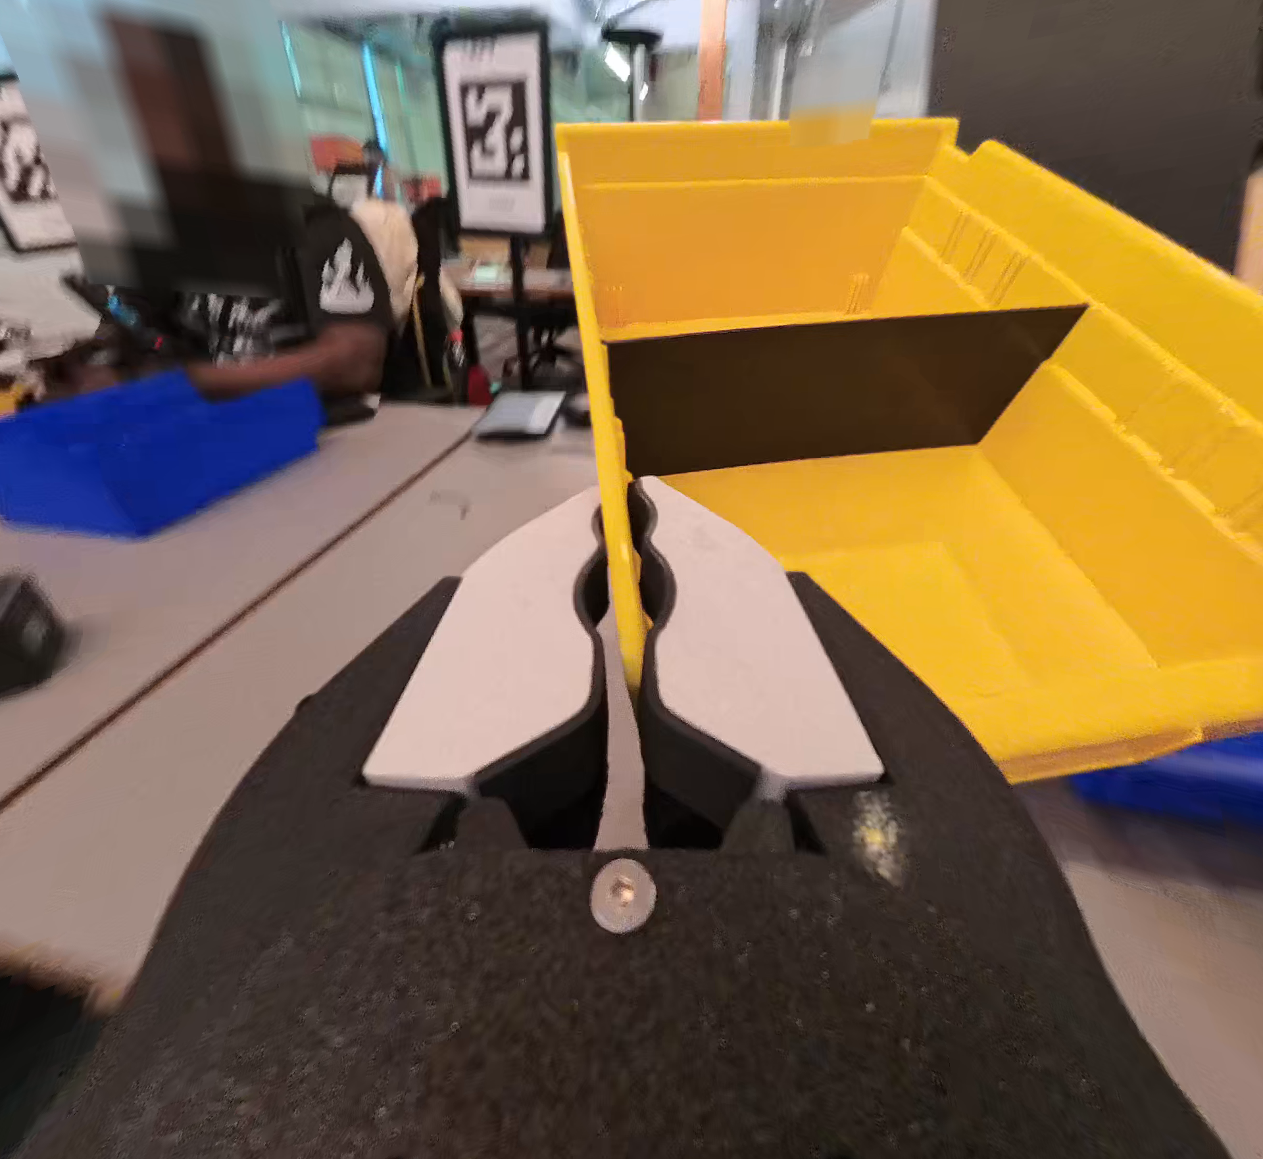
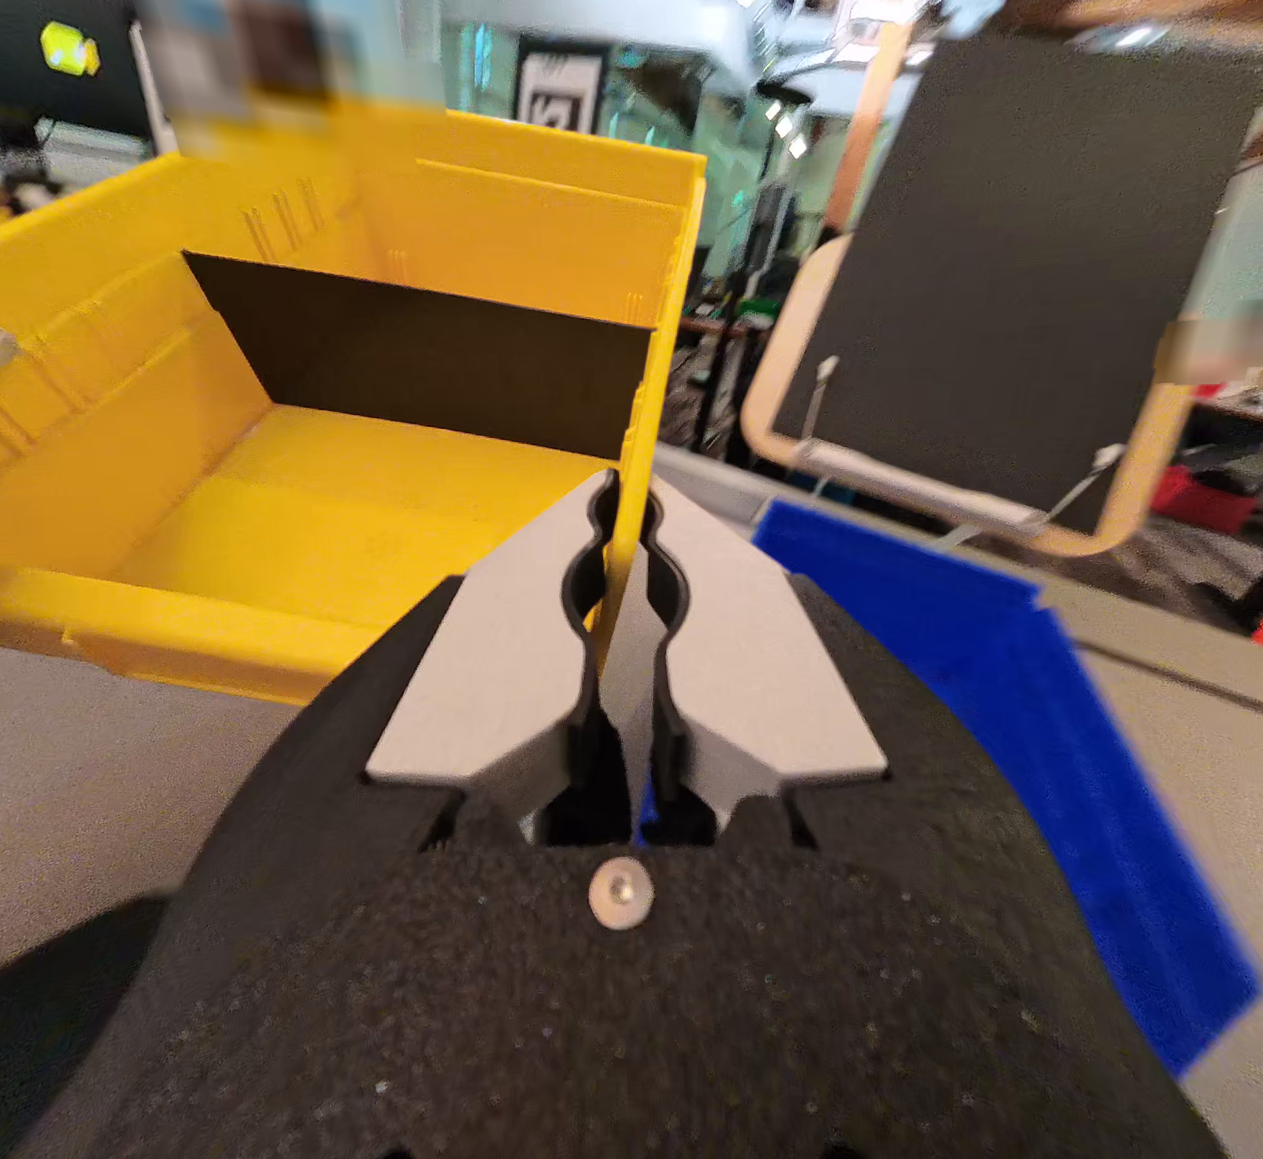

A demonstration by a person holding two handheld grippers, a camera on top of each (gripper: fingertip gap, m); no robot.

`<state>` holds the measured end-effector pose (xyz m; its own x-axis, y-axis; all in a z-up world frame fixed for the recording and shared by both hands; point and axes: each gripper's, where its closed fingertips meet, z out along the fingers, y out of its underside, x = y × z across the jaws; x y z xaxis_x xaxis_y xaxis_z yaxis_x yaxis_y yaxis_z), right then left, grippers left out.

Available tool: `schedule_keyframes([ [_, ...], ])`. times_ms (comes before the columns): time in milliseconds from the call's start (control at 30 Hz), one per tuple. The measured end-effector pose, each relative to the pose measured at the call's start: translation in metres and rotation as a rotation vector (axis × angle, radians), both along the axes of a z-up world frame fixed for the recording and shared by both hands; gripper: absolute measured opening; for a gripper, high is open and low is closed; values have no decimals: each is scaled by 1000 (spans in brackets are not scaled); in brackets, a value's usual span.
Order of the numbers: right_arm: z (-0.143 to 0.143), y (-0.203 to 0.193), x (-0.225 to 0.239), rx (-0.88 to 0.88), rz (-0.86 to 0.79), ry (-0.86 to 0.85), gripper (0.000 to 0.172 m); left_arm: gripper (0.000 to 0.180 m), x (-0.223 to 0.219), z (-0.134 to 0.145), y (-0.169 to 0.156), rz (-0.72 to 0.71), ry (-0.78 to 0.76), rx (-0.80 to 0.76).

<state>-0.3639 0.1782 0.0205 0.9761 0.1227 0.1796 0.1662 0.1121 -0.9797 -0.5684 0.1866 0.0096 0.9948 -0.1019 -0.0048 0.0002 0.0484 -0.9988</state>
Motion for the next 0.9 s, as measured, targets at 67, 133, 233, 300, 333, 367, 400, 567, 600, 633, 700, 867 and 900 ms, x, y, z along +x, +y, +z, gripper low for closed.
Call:
schedule_keyframes([
  [67,37,-4,37,89,-75,16,3,2,36,41,11,-58,7,89],
  [133,70,-11,84,154,-165,46,3,2,84,79,23,-132,20,167],
  [233,109,-26,167,218,-305,80,2,2,172,120,35,-271,4,214],
  [300,125,-40,224,237,-386,102,2,2,235,133,37,-363,-19,205],
  [333,130,-47,252,233,-426,103,2,2,266,135,37,-403,-33,192],
  [367,131,-54,279,220,-469,100,2,2,296,134,36,-440,-48,175],
  [400,130,-61,307,211,-507,105,1,2,327,130,34,-475,-60,153],
  [567,75,-81,440,12,-608,122,1,3,469,60,21,-580,-69,-19],
  [600,56,-83,463,-35,-602,119,1,4,492,39,17,-588,-52,-60],
  [633,35,-84,485,-85,-600,107,1,4,513,20,13,-595,-26,-98],
  [700,-13,-85,521,-201,-578,112,1,5,546,-17,5,-592,40,-159],
  [867,-104,-82,558,-341,-496,200,3,5,584,-91,3,-559,145,-269],
  [900,-117,-80,560,-373,-486,211,3,5,586,-102,3,-553,162,-291],
])
